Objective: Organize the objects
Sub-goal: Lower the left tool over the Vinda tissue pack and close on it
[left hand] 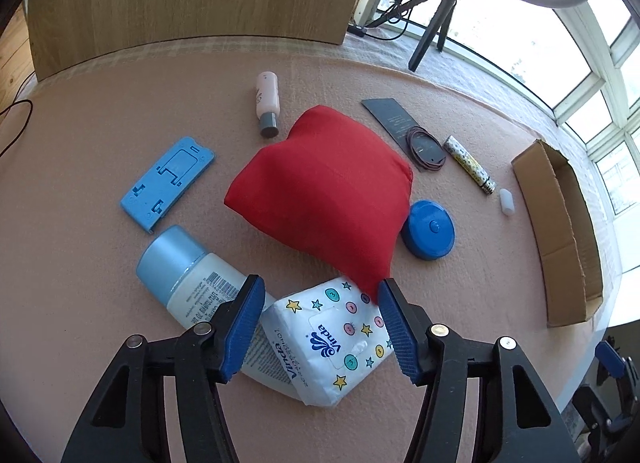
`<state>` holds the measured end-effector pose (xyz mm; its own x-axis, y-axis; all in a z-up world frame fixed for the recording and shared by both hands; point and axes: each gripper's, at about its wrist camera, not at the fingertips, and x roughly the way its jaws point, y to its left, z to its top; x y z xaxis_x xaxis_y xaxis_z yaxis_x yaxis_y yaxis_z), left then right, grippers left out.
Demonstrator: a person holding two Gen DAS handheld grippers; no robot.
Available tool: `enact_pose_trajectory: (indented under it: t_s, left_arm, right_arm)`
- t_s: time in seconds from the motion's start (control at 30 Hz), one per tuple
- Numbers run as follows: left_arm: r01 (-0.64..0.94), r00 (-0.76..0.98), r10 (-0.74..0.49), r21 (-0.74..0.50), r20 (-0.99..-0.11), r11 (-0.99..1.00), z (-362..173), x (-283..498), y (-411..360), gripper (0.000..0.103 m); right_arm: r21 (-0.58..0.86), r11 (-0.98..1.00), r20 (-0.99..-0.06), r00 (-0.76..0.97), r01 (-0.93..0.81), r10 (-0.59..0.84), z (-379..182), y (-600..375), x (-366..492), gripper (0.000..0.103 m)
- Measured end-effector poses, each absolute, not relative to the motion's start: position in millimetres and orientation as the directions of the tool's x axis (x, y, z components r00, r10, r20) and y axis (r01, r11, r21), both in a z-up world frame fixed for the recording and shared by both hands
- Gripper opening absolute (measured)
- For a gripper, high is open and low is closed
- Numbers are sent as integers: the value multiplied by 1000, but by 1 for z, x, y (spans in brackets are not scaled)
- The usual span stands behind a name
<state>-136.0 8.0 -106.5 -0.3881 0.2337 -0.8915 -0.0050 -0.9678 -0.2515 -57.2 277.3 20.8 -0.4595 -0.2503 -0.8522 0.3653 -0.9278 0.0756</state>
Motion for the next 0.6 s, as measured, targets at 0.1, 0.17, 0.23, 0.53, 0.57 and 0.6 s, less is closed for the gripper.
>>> enact_pose_trajectory:
  t_s: [0.1,0.17,0.23,0.53,0.57,0.6]
  left_arm:
    - [-36,-371,264,-270,-890,-962,-109,-128,23,62]
    - [-60,-355,287,-285,-890,-957,-112,-124,34,62]
    - [-91,-342,304,-291,-889,-952,-115,-119,47,61]
    - [-187,-317,394,-351,-862,-918,-124,-110,91,52]
    - [-196,-309,406,-361,-860,-912,-125,-108,98,52]
    - [-203,-302,415,-368,-858,-908,-126,-107,103,52]
  right_arm:
    - [73,-925,-852,-458,374,-253,20,275,-56,102]
    - [75,-923,-852,-456,377,-255,20,274,-56,102]
    - [75,-923,-853,-455,377,-255,20,274,-56,102]
    - [72,-927,-858,-451,367,-245,17,278,-57,102]
    - [72,-929,-860,-450,363,-243,17,280,-57,102]
    - [73,-930,-860,-449,360,-242,16,281,-58,102]
